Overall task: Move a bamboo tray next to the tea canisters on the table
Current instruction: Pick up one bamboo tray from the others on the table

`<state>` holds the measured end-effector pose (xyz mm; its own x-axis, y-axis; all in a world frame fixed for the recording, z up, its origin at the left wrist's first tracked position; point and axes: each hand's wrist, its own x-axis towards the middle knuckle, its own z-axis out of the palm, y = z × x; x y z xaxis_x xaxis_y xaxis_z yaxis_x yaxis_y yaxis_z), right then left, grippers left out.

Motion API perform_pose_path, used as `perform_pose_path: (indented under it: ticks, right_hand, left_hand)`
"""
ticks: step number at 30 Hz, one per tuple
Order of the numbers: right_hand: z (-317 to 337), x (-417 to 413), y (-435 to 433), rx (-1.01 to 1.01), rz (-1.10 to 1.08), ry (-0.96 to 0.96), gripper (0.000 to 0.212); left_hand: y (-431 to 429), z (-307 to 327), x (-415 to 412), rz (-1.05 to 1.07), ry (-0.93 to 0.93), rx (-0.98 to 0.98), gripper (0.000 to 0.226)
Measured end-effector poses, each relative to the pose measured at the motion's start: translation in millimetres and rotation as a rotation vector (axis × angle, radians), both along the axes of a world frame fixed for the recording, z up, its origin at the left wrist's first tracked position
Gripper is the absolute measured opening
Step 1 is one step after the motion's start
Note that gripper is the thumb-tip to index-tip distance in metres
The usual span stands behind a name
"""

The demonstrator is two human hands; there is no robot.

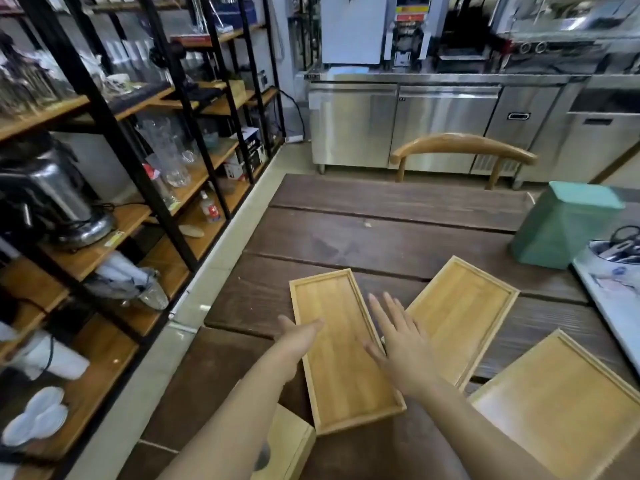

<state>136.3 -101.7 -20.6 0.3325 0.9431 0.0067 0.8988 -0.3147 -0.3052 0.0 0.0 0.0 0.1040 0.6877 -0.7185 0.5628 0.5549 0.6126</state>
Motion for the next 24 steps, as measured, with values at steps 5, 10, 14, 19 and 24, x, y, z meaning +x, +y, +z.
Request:
perform_pose_path:
  ticks: [5, 10, 14, 19, 24]
  right_hand:
    - [-24.6, -17.2, -4.0, -0.274, -0.124, 0.319, 0.073]
    - [-32.2, -37.2, -3.9, -0.315, -0.166, 0.383, 0.073]
    - [-25.4, -41.9, 4.3, -0.348, -0.378, 0.536, 0.070]
    - [-13.8, -40.8, 5.7, -0.248, -0.467, 0.546, 0.059]
    - [-8.3, -36.8, 1.6, -0.179, -0.526, 0.507, 0.046]
  left_hand:
    - [-8.4, -7.1, 6.3, 0.110, -0.124, -0.200, 0.090]
    - [-13.9, -19.2, 15.0, 0.122, -0.154, -0.222, 0.090]
    - [-15.7, -19.8, 12.4, 0.202, -0.149, -0.160, 0.075]
    - [-13.3, -14.2, 5.8, 0.228, -0.116, -0.194, 0.075]
    - [-13.7, -10.5, -2.4, 0.113, -0.080, -0.186, 0.058]
